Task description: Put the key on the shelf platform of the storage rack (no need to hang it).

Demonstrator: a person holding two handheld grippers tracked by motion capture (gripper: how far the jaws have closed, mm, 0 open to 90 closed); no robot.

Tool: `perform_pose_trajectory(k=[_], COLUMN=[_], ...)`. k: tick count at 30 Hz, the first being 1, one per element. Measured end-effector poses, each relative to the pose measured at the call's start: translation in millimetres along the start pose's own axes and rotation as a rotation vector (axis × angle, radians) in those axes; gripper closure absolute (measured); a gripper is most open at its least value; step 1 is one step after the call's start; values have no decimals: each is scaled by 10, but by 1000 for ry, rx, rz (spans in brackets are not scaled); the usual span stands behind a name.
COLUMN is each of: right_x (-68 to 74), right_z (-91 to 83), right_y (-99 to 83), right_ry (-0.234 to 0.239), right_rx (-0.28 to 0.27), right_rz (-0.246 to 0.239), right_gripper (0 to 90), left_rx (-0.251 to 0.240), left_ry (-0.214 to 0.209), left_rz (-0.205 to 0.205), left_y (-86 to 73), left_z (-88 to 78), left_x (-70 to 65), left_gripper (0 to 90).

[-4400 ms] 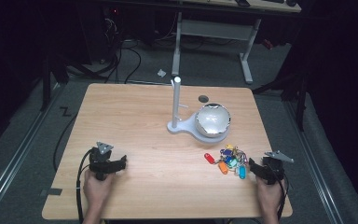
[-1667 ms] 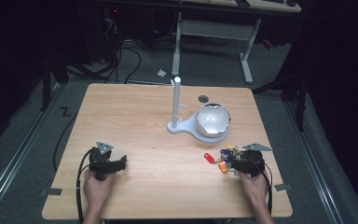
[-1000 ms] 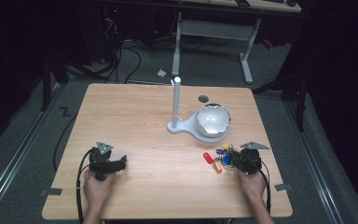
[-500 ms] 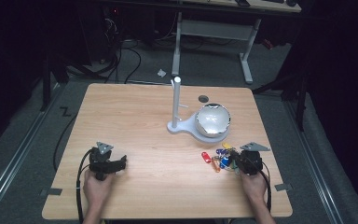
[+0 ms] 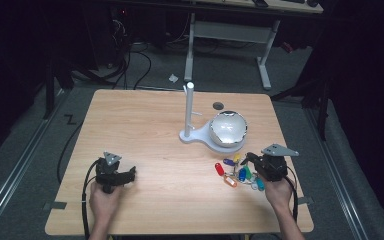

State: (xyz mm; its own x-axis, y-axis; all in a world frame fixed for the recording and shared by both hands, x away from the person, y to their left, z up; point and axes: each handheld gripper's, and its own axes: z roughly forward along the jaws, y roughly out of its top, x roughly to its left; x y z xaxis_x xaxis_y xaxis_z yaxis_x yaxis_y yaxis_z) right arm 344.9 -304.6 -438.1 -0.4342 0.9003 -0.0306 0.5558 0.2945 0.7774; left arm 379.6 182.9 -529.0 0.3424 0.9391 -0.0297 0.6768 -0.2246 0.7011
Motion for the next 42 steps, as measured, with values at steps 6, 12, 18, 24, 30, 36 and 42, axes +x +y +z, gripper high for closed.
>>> perform_pose_trajectory(k=[6,12,18,24,30,36,42], right_x=[18,26,16,28,-3,-48,-76], right_z=[-175,-293,-404,-486,-536,-511,-460], right_y=[211,382,679,949,1188,1450,1663], right_ry=[33,39,49,45,46,46,30], right_rx=[-58,-93,-145,-186,-217,-230,-235], right_rz=[-20,-53,-84,-122,-131,-126,-125], right_gripper=[900,900,900,900,900,900,900], left_rx=[0,0,0,0,0,-1,0], left_ry=[0,0,0,-1,-1,0,-1], left_rz=[0,0,0,0,0,0,-2], left_y=[0,0,0,0,-1,-2,-3], left_z=[0,0,0,-1,-1,-1,-2], left_x=[0,0,0,1,1,1,0], left_gripper=[169,168,169,169,169,169,169])
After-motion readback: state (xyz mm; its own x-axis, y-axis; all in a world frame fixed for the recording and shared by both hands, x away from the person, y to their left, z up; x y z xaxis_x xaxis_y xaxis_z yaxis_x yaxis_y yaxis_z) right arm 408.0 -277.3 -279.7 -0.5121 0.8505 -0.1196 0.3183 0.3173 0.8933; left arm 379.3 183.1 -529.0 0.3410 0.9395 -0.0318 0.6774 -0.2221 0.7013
